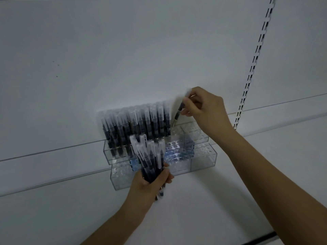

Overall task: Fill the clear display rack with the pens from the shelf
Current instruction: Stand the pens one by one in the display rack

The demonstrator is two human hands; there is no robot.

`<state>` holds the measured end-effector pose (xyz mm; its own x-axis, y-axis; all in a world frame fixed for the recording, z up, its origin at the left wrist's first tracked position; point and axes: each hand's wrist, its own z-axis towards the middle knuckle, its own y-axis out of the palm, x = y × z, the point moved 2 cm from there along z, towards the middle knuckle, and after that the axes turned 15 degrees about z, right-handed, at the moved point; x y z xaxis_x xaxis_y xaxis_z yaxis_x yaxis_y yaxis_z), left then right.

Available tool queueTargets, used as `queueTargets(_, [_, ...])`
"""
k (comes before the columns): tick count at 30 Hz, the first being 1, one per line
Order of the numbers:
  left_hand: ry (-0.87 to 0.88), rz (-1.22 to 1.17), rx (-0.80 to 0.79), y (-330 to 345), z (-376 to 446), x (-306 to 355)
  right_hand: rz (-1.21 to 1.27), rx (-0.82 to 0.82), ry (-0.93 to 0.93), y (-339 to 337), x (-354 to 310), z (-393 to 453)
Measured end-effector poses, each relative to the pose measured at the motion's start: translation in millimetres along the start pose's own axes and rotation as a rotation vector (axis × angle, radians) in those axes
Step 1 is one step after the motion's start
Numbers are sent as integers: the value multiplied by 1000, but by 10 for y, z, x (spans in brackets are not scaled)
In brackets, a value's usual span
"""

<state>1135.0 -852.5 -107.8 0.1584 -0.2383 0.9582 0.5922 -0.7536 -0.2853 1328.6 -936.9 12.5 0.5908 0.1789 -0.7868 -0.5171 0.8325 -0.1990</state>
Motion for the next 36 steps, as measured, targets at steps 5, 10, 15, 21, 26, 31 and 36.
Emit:
queueTargets(5, [-32, -19, 11, 191, 52, 77, -244, -204, -13, 88, 9, 188])
queueTargets(10, [-50, -7, 31, 330, 110, 137, -569, -327, -46, 215, 11, 260])
queueTargets(15, [-39, 12, 42, 382, 147, 157, -745, -361, -35, 262, 29, 181])
queueTargets(21, [-38, 26, 41, 407, 167, 141, -188, -215, 123, -133, 191, -272])
queueTargets(26, [-44, 101, 33, 405, 182, 139, 205, -416, 246, -66, 369, -642])
queueTargets(31, [-16, 60, 25, 428, 192, 110, 208, -294, 215, -83, 406, -641])
queueTargets(36, [-22, -62, 4, 430, 193, 92, 388, -7, 195, -262, 267, -345])
